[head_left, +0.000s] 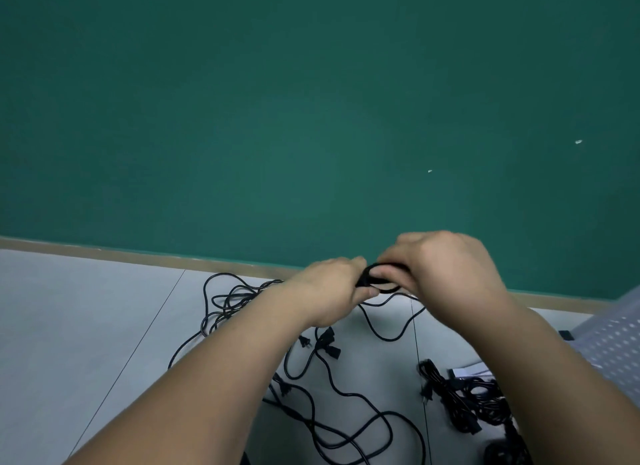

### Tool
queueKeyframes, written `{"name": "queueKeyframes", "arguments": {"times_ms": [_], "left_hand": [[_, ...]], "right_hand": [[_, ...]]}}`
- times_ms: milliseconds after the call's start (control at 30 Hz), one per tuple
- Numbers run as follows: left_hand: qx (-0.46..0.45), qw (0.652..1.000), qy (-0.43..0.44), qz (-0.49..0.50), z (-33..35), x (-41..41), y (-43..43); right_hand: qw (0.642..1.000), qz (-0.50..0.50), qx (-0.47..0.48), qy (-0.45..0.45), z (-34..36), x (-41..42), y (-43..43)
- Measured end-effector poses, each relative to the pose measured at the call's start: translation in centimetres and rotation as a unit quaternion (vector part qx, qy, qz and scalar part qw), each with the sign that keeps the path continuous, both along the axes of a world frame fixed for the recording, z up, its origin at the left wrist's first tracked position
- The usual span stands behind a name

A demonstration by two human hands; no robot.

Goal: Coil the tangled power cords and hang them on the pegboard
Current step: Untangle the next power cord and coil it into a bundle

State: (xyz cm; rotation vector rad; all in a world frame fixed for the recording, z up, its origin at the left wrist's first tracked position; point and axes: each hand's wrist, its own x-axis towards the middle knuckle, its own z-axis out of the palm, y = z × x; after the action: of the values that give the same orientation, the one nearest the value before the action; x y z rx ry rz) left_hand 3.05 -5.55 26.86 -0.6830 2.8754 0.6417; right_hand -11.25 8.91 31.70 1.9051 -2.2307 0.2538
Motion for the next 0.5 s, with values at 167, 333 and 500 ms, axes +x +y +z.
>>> {"name": "queueKeyframes", "arguments": {"times_ms": [167,333,500], "left_hand": [[-0.038,0.995,0.034,-0.08,0.8,0.2,1.5],[-0.056,0.991,0.061,-0.107,2.4,0.7,2.2],[-0.041,0.99,0.054,-0.12,2.7,0.7,2.6]], "right_hand": [[0.986,-0.097,-0.113,-0.078,-0.2,-2.8,0.9],[0.963,-0.046,-0.069,-0.255,0.5,-5.0,2.2],[0.952,-0.021,0.015,-0.304,-0.2,-6.7,2.8]]}}
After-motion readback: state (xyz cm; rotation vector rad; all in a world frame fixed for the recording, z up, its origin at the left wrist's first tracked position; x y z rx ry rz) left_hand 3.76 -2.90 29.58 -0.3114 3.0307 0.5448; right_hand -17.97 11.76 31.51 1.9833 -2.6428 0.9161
